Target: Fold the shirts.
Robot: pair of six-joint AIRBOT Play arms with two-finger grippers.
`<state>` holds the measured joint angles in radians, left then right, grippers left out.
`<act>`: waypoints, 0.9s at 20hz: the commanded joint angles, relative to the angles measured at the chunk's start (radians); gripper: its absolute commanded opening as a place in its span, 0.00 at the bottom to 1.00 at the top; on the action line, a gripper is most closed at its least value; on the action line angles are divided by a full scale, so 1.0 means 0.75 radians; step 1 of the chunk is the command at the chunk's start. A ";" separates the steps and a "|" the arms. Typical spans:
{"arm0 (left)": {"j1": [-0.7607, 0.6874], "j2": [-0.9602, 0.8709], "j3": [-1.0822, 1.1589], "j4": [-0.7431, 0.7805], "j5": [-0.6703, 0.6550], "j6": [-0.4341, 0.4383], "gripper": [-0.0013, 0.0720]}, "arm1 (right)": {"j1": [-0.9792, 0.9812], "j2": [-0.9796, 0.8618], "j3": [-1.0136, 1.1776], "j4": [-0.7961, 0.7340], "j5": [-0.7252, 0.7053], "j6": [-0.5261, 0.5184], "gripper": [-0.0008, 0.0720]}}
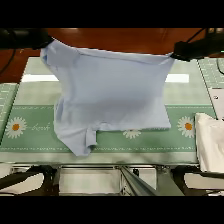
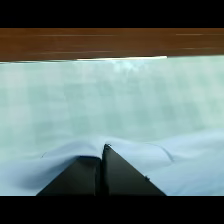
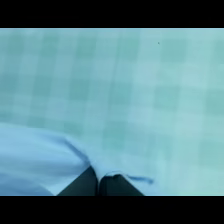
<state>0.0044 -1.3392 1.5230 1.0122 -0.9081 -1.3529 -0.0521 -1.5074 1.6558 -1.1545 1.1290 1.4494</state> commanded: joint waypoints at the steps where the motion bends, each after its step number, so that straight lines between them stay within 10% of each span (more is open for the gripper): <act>1: -0.052 -0.216 -0.003 -0.006 0.185 -0.046 0.04 | -0.004 -0.351 0.238 0.181 -0.094 0.084 0.04; 4: -0.069 -0.304 -0.003 -0.014 0.148 -0.086 0.11 | -0.030 -0.480 0.343 0.329 -0.108 0.164 0.18; 5: -0.063 -0.311 -0.003 -0.013 0.109 -0.087 0.52 | -0.056 -0.493 0.356 0.384 -0.063 0.165 0.65; 6: -0.049 -0.309 -0.003 0.016 0.054 -0.090 0.96 | -0.093 -0.491 0.360 0.410 0.009 0.143 0.88; 11: 0.142 -0.234 -0.061 0.328 -0.584 -0.093 0.98 | -0.303 -0.385 0.314 0.170 0.567 -0.023 0.87; 16: 0.492 0.107 -0.802 0.270 -0.452 -0.093 0.98 | -0.518 0.061 -0.387 0.065 0.373 -0.073 0.87; 18: 0.710 0.267 -1.115 -0.068 -0.348 0.004 0.98 | -0.596 0.224 -0.692 0.150 0.317 -0.130 0.87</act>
<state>0.3580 -1.2804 0.9802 1.1694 -1.2320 -1.4136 -0.4152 -1.5013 1.4181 -1.0798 1.4239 1.4067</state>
